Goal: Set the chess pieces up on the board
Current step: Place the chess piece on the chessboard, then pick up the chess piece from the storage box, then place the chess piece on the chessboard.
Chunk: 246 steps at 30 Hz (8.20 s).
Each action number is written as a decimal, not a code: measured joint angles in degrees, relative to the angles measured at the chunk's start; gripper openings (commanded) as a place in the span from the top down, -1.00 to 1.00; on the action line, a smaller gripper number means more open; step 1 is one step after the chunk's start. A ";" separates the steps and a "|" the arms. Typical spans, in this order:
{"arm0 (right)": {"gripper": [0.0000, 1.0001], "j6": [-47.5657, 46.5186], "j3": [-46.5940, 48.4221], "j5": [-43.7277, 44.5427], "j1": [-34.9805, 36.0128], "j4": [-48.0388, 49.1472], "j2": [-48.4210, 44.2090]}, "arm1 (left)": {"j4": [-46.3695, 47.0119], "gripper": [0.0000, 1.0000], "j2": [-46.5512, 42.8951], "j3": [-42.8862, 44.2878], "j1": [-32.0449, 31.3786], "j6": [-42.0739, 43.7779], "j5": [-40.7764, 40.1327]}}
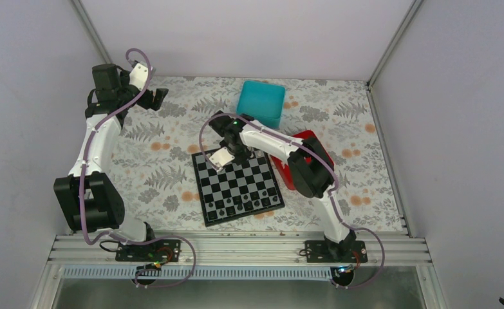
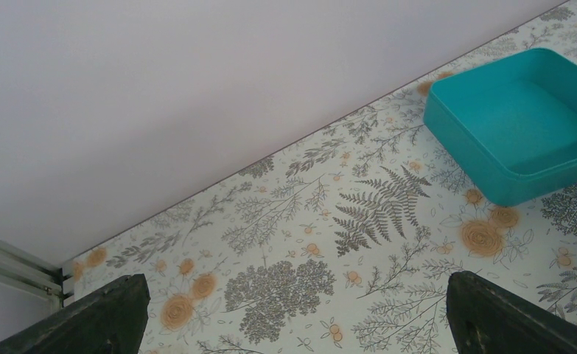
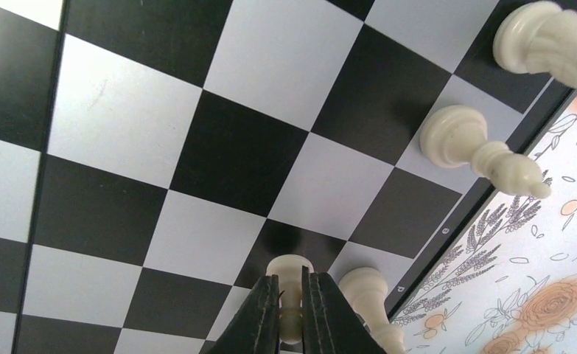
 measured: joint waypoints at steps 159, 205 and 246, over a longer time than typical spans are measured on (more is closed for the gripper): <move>0.79 12.39 17.75 -11.50 -3.13 -6.16 5.33 | -0.44 -1.00 0.63 0.00 0.00 -0.02 1.51; 0.55 11.91 18.23 -11.39 -3.23 -7.30 8.79 | -0.42 -1.00 0.61 -0.02 0.00 -0.02 1.79; 0.21 17.97 -6.56 -9.57 -39.71 1.38 -12.46 | -6.62 -1.00 2.93 6.49 0.00 5.99 -0.98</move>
